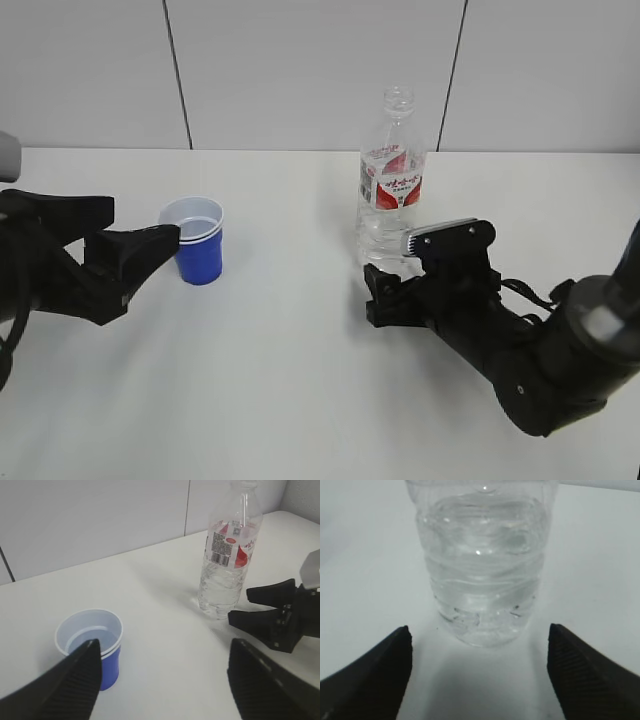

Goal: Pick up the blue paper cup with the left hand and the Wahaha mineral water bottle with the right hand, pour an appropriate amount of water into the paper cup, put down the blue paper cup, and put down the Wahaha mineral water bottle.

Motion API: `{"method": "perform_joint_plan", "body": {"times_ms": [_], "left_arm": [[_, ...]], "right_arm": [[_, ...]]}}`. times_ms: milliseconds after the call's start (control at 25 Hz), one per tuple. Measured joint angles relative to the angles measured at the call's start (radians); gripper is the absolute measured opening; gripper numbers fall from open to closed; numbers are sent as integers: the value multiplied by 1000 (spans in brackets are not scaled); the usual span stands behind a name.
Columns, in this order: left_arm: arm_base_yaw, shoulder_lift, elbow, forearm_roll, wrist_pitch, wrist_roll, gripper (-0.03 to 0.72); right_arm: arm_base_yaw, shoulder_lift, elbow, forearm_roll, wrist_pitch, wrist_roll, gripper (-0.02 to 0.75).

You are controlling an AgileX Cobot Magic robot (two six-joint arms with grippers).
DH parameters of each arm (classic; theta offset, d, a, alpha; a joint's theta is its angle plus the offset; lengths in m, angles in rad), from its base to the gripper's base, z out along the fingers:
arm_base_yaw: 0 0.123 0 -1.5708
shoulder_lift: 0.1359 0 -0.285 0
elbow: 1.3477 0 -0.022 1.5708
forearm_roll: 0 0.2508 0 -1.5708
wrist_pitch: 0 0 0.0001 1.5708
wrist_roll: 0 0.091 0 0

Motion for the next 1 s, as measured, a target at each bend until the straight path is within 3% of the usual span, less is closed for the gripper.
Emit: {"method": "perform_joint_plan", "body": {"times_ms": [240,400,640,840,1000], "left_arm": [[0,0,-4,0,103,0,590],[-3,-24,-68,0,293,-23,589],[-3,-101,-240,-32,729,-32,586],[-3,-151,-345,-35,1140,-33,580],[-3,-199,-354,-53,1330,-33,545]], "right_arm": [[0,-137,151,-8,-23,23,629],[0,-324,191,-10,170,19,629],[0,-652,193,-4,671,-2,620],[0,-890,128,-37,1237,-6,608],[0,-1041,63,-114,1659,-4,594]]}}
